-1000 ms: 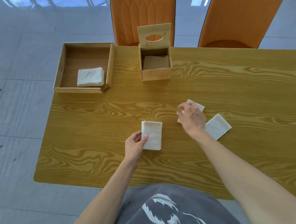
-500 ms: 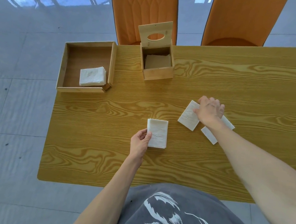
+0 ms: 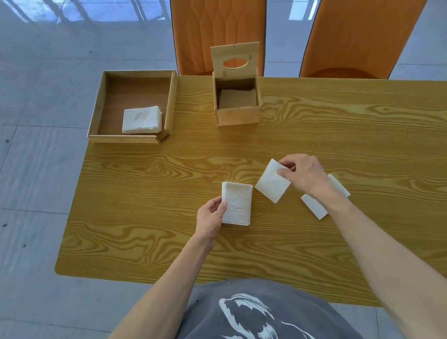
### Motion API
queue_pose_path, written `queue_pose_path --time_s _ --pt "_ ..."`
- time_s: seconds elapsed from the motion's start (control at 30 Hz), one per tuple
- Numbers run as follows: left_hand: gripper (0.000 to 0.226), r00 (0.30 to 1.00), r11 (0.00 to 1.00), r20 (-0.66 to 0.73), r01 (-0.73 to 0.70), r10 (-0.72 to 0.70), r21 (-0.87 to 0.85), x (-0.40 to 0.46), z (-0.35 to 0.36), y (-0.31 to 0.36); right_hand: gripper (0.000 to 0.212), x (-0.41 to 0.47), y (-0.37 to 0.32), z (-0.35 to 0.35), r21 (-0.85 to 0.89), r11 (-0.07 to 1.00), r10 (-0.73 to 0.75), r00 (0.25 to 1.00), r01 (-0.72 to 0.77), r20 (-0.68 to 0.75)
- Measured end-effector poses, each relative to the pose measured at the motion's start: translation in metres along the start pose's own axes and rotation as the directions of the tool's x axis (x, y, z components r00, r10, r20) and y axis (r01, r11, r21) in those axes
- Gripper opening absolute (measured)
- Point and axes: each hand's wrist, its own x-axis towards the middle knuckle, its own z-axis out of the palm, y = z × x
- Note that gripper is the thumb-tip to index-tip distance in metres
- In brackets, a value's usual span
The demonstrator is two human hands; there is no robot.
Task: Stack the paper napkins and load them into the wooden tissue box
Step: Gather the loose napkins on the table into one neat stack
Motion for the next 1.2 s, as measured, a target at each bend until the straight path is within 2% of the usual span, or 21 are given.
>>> queue_pose_path --time_s 0.1,0.2,0.3,0.37,0.53,0.67,0.83,0.93,1.0,1.1,1.2 --pt "0.025 1.000 1.000 0.001 0.012 -0.012 0.004 0.001 -0.001 0.000 0.021 -0.008 -0.021 -0.009 -0.044 0.998 -0.038 0.980 0.047 0.196" --pt "0.028 1.000 1.000 0.002 0.011 -0.011 0.009 0.003 -0.003 0.000 0.018 -0.011 -0.039 -0.008 -0.091 0.989 -0.074 0.918 0.118 0.390" --pt "0.027 1.000 1.000 0.021 0.015 -0.014 -0.002 0.004 -0.003 -0.001 0.015 -0.007 -0.049 0.005 0.032 0.994 -0.105 0.834 0.104 0.542" --pt "0.028 0.999 1.000 0.037 0.016 -0.016 -0.019 0.004 -0.004 -0.001 0.017 -0.001 -0.050 0.019 0.095 0.992 -0.126 0.821 0.087 0.558" --pt "0.019 0.998 0.999 0.045 0.039 -0.038 -0.027 0.004 -0.005 0.001 0.019 0.014 -0.042 0.056 0.120 0.991 -0.107 0.858 0.053 0.503" --pt "0.023 0.999 0.999 0.036 0.033 -0.033 -0.017 0.005 -0.005 0.001 0.022 0.021 -0.031 0.069 0.088 0.994 -0.090 0.913 0.059 0.397" --pt "0.012 0.999 0.999 0.015 0.030 -0.030 -0.020 0.006 -0.005 -0.001 0.019 0.021 -0.027 0.079 0.111 0.991 -0.098 0.967 0.074 0.234" --pt "0.027 0.998 0.999 0.055 0.017 -0.015 -0.042 0.004 -0.005 -0.001 0.019 0.014 -0.028 0.085 0.079 0.993 -0.097 0.984 0.086 0.152" --pt "0.034 0.997 0.999 0.078 -0.007 0.010 -0.033 0.002 -0.004 -0.002 0.020 0.010 -0.028 0.090 -0.005 0.996 -0.092 0.991 0.093 0.093" --pt "0.036 0.997 0.999 0.076 -0.020 0.022 -0.036 0.002 -0.004 -0.003 0.022 0.004 -0.027 0.098 -0.138 0.984 -0.114 0.993 0.113 0.003" --pt "0.037 0.997 0.999 0.072 -0.023 0.025 -0.035 0.002 -0.004 -0.004 0.030 -0.001 -0.025 0.099 -0.150 0.984 -0.111 0.992 0.101 -0.058"
